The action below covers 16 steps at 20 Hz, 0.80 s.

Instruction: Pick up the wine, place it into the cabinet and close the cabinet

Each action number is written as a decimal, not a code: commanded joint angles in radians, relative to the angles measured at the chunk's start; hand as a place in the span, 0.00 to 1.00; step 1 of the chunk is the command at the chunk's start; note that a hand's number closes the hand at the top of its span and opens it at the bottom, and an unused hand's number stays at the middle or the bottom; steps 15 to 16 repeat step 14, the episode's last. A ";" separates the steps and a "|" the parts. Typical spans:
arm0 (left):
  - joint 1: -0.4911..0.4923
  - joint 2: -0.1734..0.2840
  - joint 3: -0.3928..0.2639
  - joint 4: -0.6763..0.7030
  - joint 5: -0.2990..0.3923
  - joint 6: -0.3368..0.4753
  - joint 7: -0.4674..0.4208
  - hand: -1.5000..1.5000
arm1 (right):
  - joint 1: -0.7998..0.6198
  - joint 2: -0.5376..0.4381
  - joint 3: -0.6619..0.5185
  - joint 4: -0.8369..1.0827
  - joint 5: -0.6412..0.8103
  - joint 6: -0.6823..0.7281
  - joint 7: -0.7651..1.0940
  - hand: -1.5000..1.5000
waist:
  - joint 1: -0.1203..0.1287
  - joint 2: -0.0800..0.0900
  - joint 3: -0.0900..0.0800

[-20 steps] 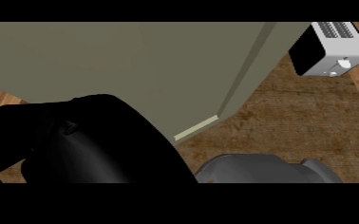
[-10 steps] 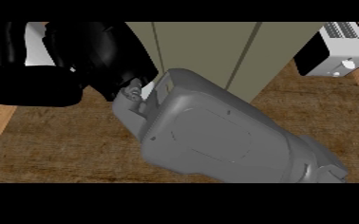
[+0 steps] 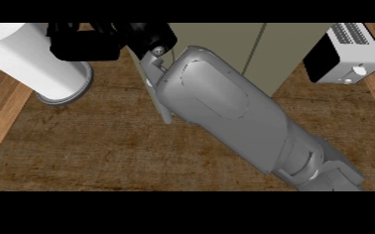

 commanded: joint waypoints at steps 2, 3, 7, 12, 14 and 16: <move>0.014 -0.005 0.008 -0.051 -0.005 0.023 0.015 1.00 | 0.057 -0.086 -0.056 0.181 0.021 0.018 -0.069 1.00 | -0.008 0.042 0.007; -0.007 -0.018 0.011 -0.008 -0.002 0.017 0.001 1.00 | 0.098 -0.084 -0.039 0.185 0.030 0.029 -0.124 1.00 | -0.017 0.053 0.005; -0.019 -0.001 0.023 0.003 0.000 0.017 0.017 1.00 | 0.113 -0.099 -0.031 0.201 0.047 0.037 -0.147 1.00 | -0.029 0.056 0.005; -0.032 0.005 0.035 -0.015 0.016 0.042 0.028 1.00 | 0.127 -0.120 -0.040 0.216 0.062 0.040 -0.197 1.00 | -0.026 0.061 0.005; -0.025 -0.001 0.015 -0.028 0.016 0.052 0.038 1.00 | 0.123 -0.131 -0.041 0.217 0.062 0.052 -0.188 1.00 | -0.031 0.058 0.005; -0.025 -0.001 0.015 -0.028 0.016 0.052 0.038 1.00 | 0.123 -0.131 -0.041 0.217 0.062 0.052 -0.188 1.00 | -0.031 0.058 0.005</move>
